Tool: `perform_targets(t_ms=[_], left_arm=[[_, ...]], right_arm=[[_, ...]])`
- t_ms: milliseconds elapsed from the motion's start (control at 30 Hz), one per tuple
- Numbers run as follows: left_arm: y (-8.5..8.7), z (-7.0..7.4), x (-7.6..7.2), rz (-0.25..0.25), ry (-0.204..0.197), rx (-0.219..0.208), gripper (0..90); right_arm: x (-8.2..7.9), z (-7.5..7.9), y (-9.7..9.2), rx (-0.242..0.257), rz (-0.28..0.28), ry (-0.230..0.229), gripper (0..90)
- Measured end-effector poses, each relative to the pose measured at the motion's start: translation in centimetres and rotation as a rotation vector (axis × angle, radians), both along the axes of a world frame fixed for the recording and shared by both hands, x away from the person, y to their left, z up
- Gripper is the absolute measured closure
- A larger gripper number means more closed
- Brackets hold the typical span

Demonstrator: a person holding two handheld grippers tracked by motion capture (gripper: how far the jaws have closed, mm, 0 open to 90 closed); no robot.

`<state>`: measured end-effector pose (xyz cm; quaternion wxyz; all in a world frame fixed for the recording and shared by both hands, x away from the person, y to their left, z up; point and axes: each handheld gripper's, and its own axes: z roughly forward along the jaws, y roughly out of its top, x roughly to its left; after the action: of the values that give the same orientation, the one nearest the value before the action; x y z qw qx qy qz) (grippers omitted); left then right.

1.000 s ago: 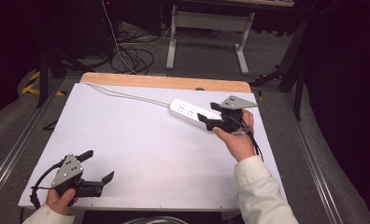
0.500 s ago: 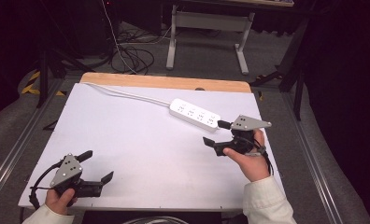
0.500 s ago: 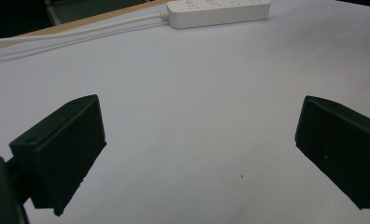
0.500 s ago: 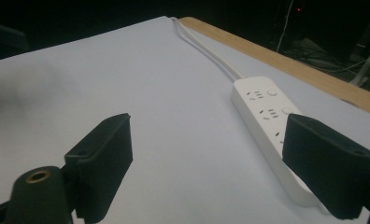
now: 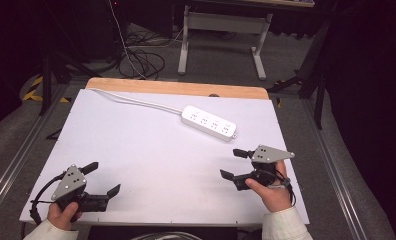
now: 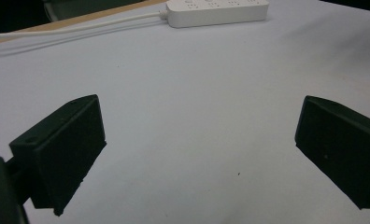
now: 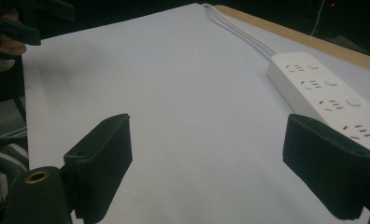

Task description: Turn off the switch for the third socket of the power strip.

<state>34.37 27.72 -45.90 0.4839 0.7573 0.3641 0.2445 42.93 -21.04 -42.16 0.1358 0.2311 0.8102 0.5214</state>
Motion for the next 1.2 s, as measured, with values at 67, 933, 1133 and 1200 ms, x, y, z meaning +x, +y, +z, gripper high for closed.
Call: perform_targets(t_ms=[67, 933, 1133, 1200], left_arm=[[0.0, 0.0, 0.0, 0.002, -0.003, -0.001, 2.2], [0.6, -0.5, -0.1, 0.025, -0.007, -0.006, 2.2], [0.6, -0.5, 0.1, 0.024, -0.029, -0.02, 2.2], [0.5, -0.5, 0.1, 0.025, -0.03, -0.018, 2.0]], right_arm=[[-0.2, -0.4, -0.2, -0.005, 0.005, -0.005, 16.2], [-2.6, -7.0, -2.2, -0.049, -0.051, 0.082, 25.5], [-2.4, -7.0, -2.2, -0.072, -0.04, 0.077, 18.6], [-2.4, -6.9, -2.2, -0.076, -0.034, 0.063, 16.2]])
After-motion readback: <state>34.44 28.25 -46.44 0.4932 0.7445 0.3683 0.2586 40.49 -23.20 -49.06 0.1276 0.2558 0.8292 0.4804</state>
